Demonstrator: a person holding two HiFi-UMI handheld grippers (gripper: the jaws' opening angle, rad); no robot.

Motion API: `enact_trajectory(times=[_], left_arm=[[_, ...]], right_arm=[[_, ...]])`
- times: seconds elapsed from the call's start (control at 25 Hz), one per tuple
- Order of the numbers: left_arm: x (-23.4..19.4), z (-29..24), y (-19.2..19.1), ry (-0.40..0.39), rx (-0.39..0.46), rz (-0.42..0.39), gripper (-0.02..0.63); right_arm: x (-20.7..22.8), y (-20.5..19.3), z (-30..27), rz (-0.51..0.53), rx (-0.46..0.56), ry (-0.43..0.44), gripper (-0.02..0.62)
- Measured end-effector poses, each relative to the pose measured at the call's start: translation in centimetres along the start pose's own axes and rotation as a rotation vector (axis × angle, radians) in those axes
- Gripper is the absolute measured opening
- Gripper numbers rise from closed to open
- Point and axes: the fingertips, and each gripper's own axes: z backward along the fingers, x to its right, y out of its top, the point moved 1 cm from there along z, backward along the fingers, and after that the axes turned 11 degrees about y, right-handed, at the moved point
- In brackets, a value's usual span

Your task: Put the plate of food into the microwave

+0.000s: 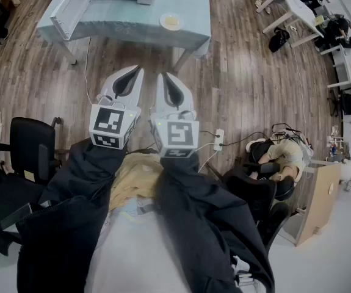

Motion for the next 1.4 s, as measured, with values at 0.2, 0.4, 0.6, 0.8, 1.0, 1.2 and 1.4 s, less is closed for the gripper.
enact_trajectory(times=[0.2,0.4,0.6,0.8,1.0,1.2,1.4], left_arm=[[0.2,-0.4,0.1,-0.002,-0.001,-0.002,0.0],[0.2,-0.5,-0.1,0.0,-0.013,-0.005,0.0],[0.5,-0.6,-0.4,-0.002,-0.026,-0.005,0.0],[1.2,-0.6,-1.0,-0.008,-0.04,-0.006,0.0],[3.1,-0.4,-1.7,-0.006,-0.05,-0.009,0.0],[4.1,-0.2,-2.3,0.003,-0.061,-0.012,0.0],[5.2,-0.1,-3.0,0.015,-0.069,-0.011,0.0]], right_arm=[[0.3,0.1,-0.1,-0.01,0.005,0.01,-0.002],[0.3,-0.2,-0.1,-0.024,-0.001,0.015,-0.002],[0.5,-0.5,0.0,-0.026,-0.015,0.014,-0.002],[0.5,-0.9,0.4,-0.02,-0.019,0.022,-0.002],[1.4,-1.5,2.0,-0.029,-0.021,0.025,-0.002],[1.7,-2.2,2.8,-0.044,-0.022,0.04,-0.002],[2.1,-2.9,3.7,-0.054,-0.026,0.057,-0.002]])
